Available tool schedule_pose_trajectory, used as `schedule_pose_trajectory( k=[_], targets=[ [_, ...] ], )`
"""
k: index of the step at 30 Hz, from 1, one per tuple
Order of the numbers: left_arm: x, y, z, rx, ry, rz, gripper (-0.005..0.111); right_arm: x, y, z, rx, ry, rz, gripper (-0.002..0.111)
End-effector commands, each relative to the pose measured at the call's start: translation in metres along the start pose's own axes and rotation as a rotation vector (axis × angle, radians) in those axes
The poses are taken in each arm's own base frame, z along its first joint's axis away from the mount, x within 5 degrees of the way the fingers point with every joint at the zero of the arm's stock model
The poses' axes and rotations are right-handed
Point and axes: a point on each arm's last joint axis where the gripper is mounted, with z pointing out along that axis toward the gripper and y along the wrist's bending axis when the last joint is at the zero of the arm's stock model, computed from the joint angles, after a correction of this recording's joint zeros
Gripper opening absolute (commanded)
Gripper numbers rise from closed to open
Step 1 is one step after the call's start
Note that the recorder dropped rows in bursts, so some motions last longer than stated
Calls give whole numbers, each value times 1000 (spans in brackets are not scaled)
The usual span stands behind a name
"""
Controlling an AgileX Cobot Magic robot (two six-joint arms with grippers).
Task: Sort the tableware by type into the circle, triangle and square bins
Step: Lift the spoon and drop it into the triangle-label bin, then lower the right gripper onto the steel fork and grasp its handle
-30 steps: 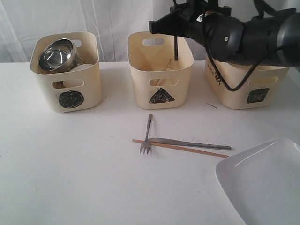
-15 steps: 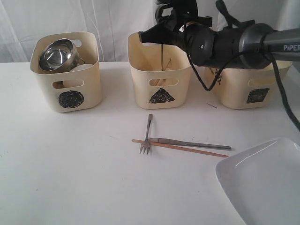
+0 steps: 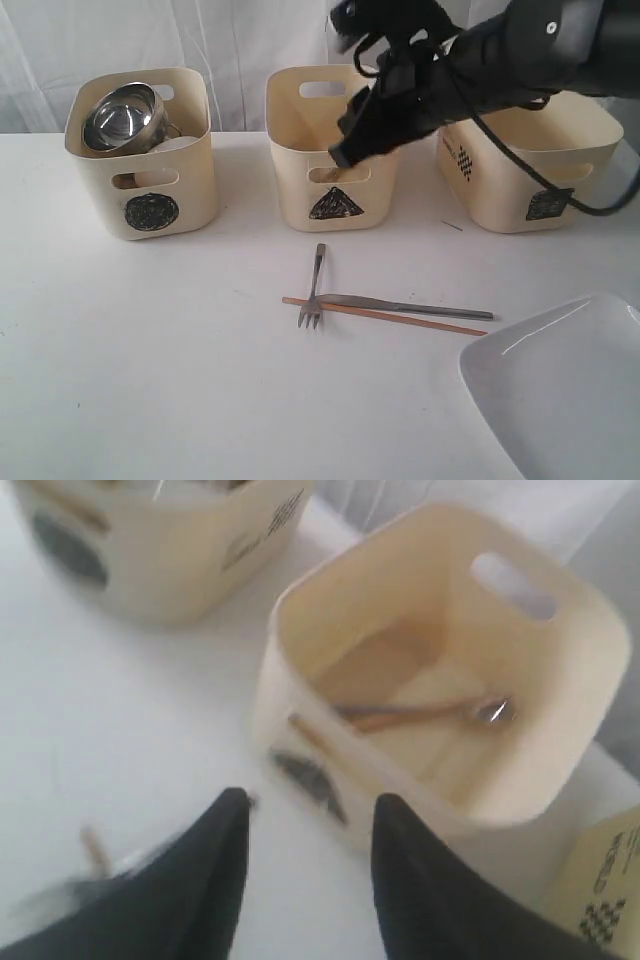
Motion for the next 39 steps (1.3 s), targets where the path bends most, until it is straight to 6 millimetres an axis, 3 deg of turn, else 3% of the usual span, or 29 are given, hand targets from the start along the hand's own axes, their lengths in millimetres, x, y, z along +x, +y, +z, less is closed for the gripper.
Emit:
schedule_pose_trajectory(
  k=[1,3,7,16,24,33,39],
  targets=[
    [1,0,0,-1,-1,-6,0,24,26,-2,-204,270,-248,39],
    [1,0,0,-1,-1,-6,0,26,35,9,-212,303,-200,39],
    [1,0,0,-1,-1,-6,0,28,40,27,-129,322,209,39],
    [1,0,0,-1,-1,-6,0,36,49,71,-36,276,696,39],
    [1,0,0,-1,-1,-6,0,49,59,102,-37,365,771,39],
    [1,0,0,-1,-1,-6,0,30,60,122,-35,359,794,39],
    [1,0,0,-1,-1,-6,0,40,57,134,38,470,787,35]
  ],
)
